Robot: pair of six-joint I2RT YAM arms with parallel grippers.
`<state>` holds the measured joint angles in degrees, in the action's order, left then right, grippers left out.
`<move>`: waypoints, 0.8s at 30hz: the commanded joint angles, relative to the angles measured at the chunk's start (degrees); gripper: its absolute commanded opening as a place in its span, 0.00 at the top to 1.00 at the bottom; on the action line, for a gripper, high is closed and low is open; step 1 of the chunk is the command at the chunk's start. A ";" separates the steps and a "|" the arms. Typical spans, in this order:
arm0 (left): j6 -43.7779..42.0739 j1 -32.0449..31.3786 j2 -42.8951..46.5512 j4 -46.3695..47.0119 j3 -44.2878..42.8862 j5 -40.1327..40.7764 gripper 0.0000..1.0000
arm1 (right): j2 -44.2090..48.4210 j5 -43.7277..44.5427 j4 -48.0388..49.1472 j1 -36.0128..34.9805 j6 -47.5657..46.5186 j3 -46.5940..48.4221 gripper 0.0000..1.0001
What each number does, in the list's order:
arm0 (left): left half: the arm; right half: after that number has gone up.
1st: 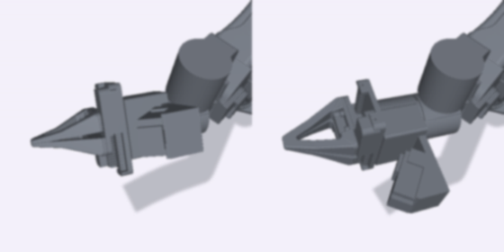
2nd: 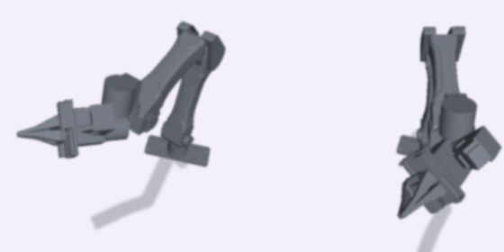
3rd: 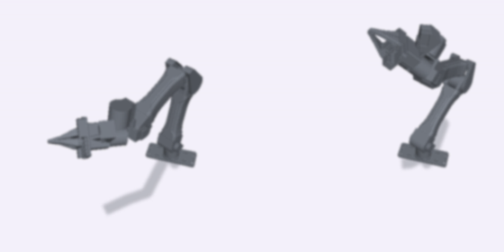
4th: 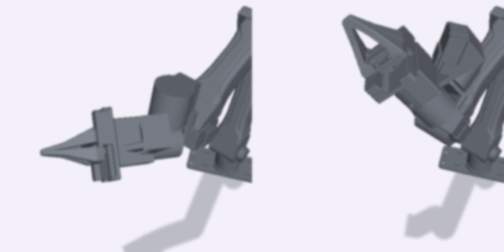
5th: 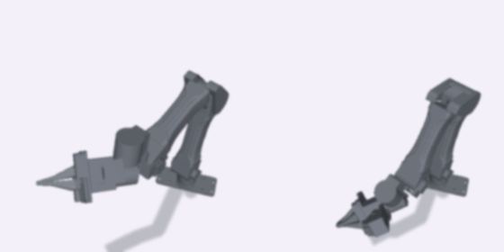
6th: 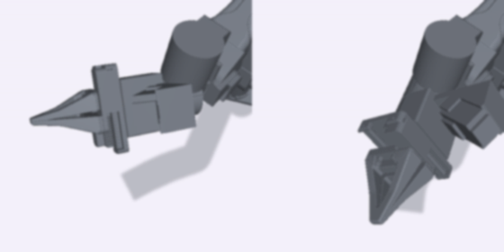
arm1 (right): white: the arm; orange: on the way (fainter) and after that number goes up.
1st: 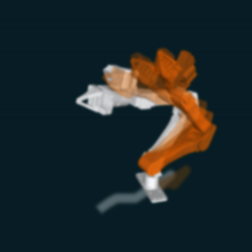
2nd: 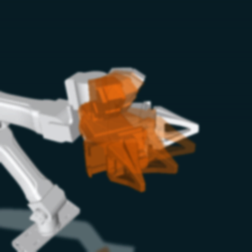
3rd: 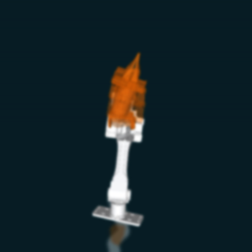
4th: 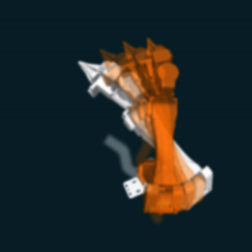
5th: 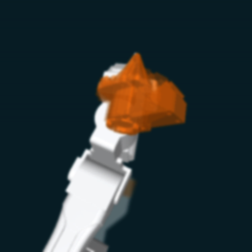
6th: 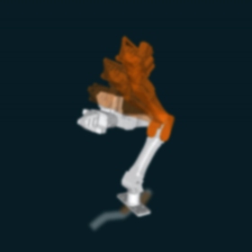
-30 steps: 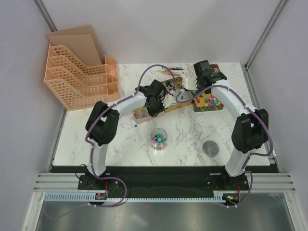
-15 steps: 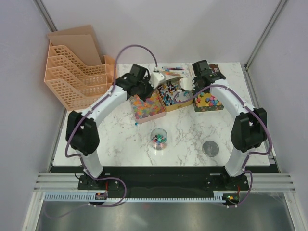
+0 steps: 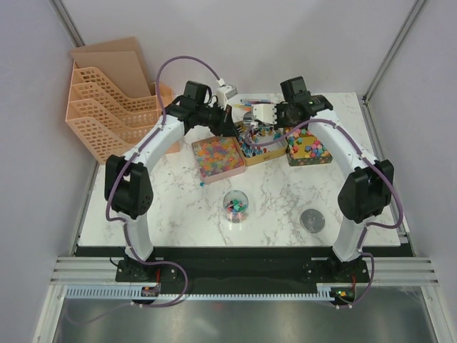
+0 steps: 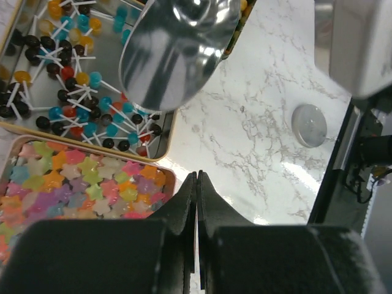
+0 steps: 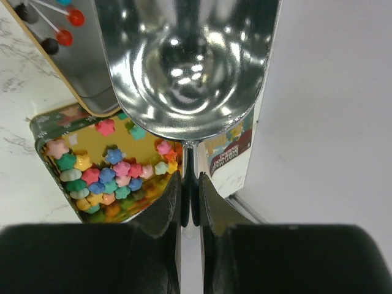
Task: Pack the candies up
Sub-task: Move the storage box to the center of the board.
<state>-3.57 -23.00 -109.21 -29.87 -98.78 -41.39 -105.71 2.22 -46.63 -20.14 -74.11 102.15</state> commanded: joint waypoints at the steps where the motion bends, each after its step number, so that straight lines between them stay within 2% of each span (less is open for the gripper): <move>1: 5.51 -0.11 -0.48 2.18 -3.87 -6.16 0.98 | -0.90 -3.10 -2.32 -1.30 1.51 2.70 1.00; 14: 8.06 -0.11 -1.27 4.55 -4.57 -6.52 0.98 | -0.02 -2.04 -3.38 -3.41 -0.07 2.35 1.00; 19: 7.18 -0.02 -4.07 4.47 -5.98 -5.02 0.98 | 2.61 -5.46 -5.84 -4.82 -2.44 2.27 1.00; 24: 6.56 0.07 -5.84 4.55 -6.34 -4.32 0.98 | 4.28 -9.33 -8.29 -5.08 0.44 5.95 1.00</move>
<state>2.35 -22.98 -113.82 -26.63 -103.18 -46.13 -105.60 -2.50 -53.28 -25.26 -75.02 103.37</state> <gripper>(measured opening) 0.028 0.161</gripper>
